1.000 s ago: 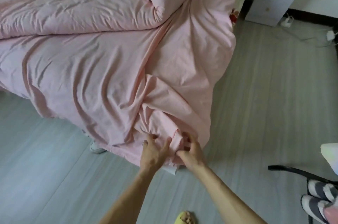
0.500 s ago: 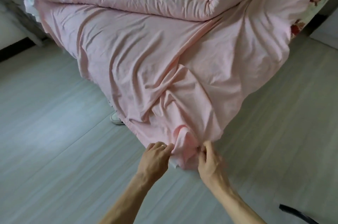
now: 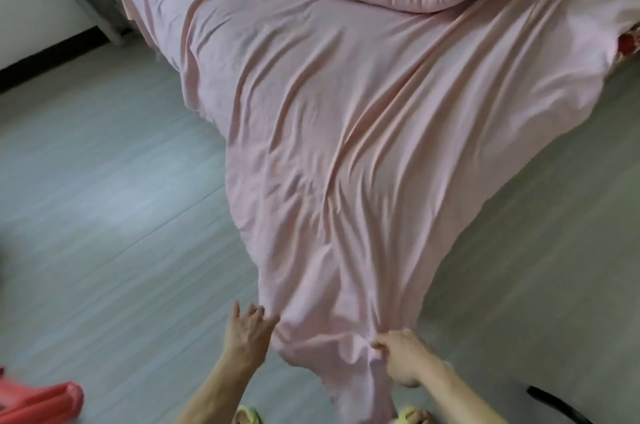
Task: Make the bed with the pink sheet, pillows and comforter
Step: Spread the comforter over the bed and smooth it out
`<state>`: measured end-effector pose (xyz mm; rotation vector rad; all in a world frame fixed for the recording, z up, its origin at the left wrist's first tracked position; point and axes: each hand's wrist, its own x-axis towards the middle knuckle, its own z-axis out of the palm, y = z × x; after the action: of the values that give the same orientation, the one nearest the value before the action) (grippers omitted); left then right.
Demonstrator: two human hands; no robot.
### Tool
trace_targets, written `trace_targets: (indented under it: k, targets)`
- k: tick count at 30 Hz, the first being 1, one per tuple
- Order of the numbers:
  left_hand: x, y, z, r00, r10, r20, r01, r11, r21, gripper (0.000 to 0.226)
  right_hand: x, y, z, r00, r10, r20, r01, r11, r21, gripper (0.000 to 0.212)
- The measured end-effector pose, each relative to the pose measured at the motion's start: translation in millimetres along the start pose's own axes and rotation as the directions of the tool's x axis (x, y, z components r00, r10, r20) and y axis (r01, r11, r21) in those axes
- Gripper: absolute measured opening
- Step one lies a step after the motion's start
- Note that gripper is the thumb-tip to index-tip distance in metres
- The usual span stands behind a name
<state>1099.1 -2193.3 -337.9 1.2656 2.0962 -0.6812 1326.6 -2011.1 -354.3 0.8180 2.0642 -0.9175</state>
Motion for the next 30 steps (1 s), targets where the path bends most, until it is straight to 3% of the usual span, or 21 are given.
trace_targets:
  k: [2,7,15,18,24,30]
  targets:
    - [7,14,-15,0.996,-0.055,0.077,0.064,0.990,-0.125,0.059,0,4,-5,0.997,0.056,0.054,-0.062,0.990,0.124,0.045]
    - [19,38,-75,0.993,-0.109,-0.037,0.082,0.896,-0.436,0.056,-10,19,-56,0.974,0.191,-0.124,-0.113,0.878,0.465,0.035]
    - [22,83,-173,0.974,-0.223,-0.040,0.133,0.706,-0.696,0.054,-33,57,-178,0.932,0.236,-0.275,-0.025,0.800,0.600,0.013]
    - [27,99,-200,0.958,-0.277,-0.069,0.123,0.619,-0.776,0.055,-29,63,-213,0.914,0.251,-0.319,0.006,0.777,0.629,0.017]
    - [54,120,-247,0.921,-0.322,-0.220,0.050,0.657,-0.753,0.043,1,56,-280,0.898,0.269,-0.347,0.010,0.778,0.629,0.019]
    - [91,123,-285,0.926,-0.224,-0.303,-0.040,0.740,-0.671,0.048,26,34,-347,0.900,0.302,-0.315,-0.114,0.859,0.499,0.053]
